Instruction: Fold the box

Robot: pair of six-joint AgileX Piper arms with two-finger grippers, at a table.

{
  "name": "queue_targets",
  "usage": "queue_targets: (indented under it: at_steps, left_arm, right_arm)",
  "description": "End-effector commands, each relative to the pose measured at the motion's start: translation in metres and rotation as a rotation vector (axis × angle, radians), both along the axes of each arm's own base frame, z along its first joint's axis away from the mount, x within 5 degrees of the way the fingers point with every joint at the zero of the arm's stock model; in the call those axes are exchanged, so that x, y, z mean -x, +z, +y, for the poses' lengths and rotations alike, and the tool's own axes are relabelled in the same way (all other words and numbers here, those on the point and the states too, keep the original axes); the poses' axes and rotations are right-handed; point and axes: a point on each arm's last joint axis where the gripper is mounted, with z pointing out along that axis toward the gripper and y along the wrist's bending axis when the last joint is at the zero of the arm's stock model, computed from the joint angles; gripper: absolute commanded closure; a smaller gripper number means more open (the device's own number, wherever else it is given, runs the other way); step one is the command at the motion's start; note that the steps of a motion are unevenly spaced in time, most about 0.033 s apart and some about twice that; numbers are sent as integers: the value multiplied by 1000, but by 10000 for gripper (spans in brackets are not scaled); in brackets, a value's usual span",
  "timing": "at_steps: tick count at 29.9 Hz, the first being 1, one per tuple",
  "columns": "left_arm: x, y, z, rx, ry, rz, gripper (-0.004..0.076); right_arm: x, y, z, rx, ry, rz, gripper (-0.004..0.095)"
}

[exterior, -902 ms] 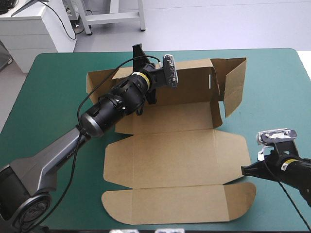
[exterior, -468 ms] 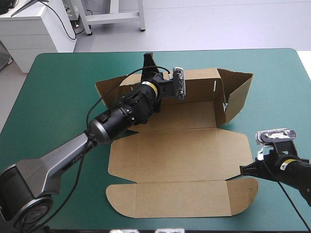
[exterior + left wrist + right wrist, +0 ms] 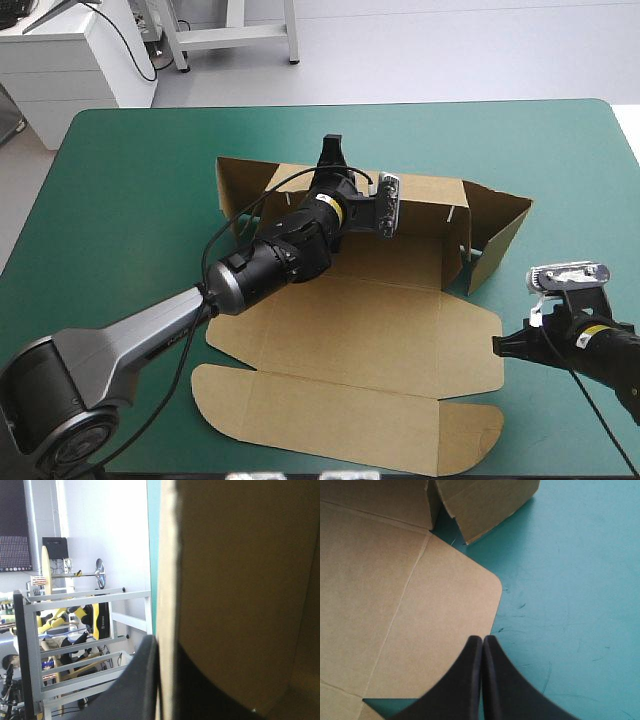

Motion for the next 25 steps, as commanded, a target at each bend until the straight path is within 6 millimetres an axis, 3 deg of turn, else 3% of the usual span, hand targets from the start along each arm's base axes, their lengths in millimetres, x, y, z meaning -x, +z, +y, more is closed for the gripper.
queue_targets:
  at_steps: [1, 8, 13, 21, 25]
  left_arm:
    - [2, 18, -1, 78, 6, -55, 732]
    - [12, -1, -10, 48, 8, -160, 731]
    - [14, -13, -5, 74, 91, -179, 731]
    - [14, -18, -2, 67, 122, -172, 731]
    - [14, -22, -3, 30, 76, -204, 731]
  right_arm:
    - [-4, 18, -1, -10, -12, -106, 927]
    - [-6, 34, -1, -13, -12, -155, 927]
    - [-15, 40, 0, -19, -19, -151, 927]
    - [-50, 60, 1, -23, -26, -186, 927]
    - [-78, 79, 2, -23, -26, -203, 927]
